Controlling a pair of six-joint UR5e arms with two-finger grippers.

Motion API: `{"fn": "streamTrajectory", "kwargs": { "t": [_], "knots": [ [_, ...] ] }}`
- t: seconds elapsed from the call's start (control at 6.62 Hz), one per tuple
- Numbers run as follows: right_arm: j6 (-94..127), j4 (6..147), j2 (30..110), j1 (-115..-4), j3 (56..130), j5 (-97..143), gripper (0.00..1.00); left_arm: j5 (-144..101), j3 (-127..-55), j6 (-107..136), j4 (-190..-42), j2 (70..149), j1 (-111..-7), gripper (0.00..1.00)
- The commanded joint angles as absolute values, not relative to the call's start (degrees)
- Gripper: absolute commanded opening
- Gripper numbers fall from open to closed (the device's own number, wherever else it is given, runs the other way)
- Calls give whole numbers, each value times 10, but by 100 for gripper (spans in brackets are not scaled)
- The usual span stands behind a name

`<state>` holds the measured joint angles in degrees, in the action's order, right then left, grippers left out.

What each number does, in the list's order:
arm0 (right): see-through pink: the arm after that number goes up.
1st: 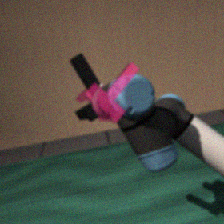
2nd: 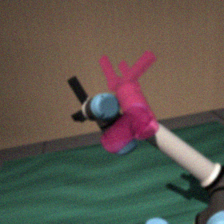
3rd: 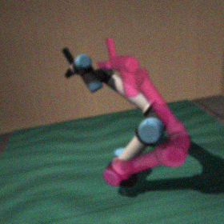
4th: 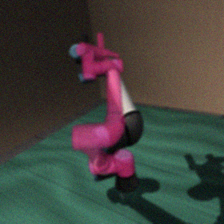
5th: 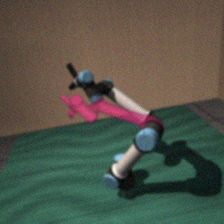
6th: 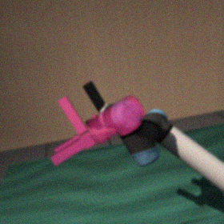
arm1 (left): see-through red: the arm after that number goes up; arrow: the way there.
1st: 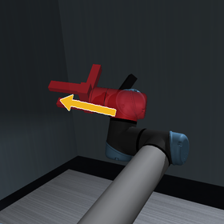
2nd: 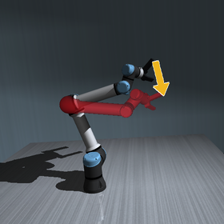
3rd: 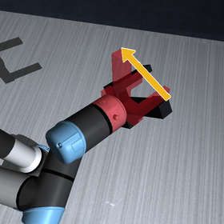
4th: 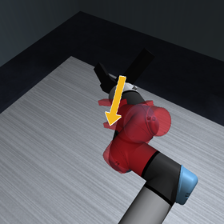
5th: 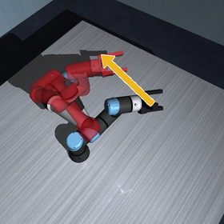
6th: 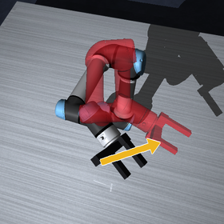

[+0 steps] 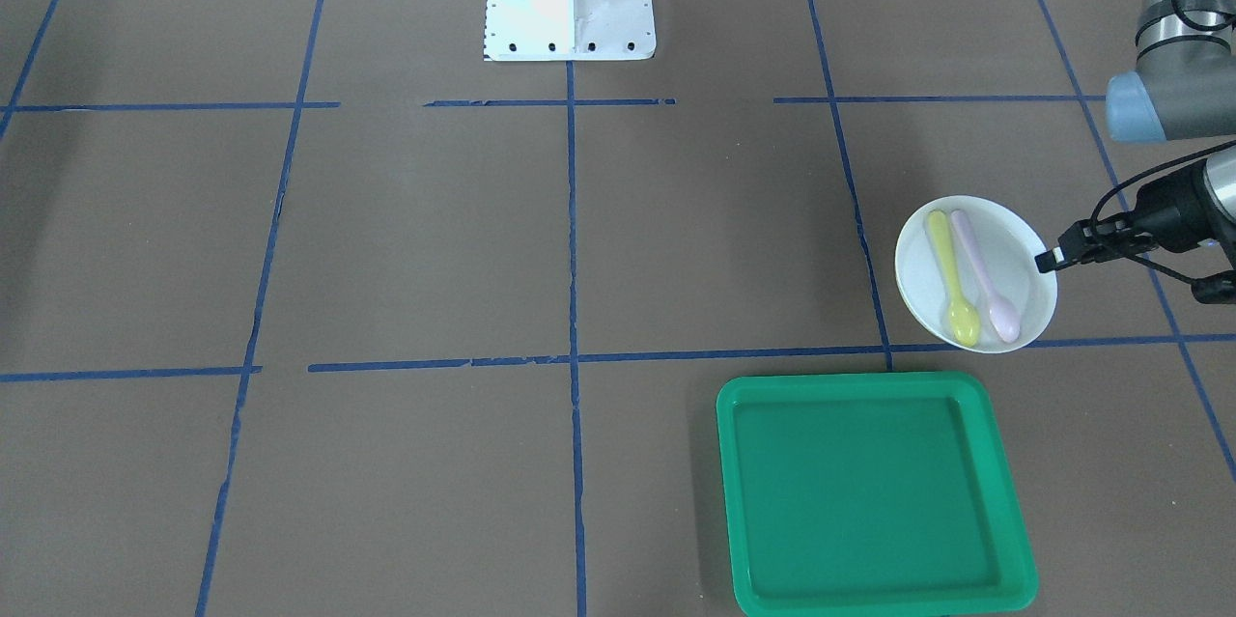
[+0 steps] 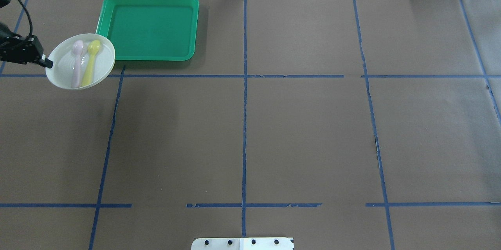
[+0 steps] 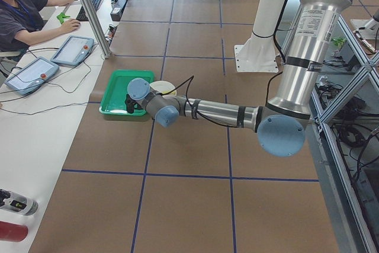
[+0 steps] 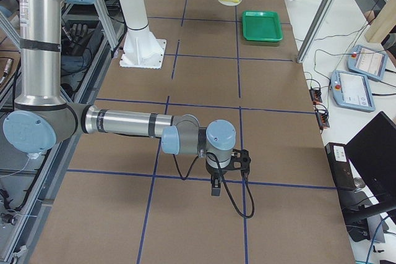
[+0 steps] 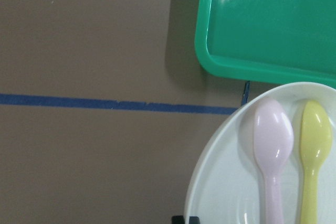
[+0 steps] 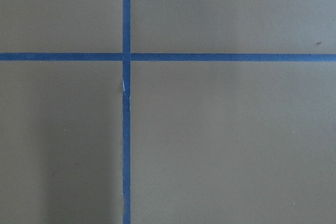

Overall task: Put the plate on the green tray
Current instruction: 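Carry the plate with spoons over the green tray with the left gripper, then lower the plate into the green tray and open the left gripper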

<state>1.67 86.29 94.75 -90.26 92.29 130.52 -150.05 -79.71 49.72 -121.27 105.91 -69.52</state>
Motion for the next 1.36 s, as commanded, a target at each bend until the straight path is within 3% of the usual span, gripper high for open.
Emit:
{"fn": "streamTrajectory", "kwargs": {
  "t": [0.0,0.6,1.21],
  "knots": [
    [17,863,947,-903,923,1305,100,-1441,-714,597,-1223,1161,-670,0],
    [17,863,948,-903,924,1305,100,-1315,-571,892,-1428,1239,-609,0],
    [17,863,947,-903,924,1305,100,-1286,-549,911,-1452,1239,-590,0]
  ]
}}
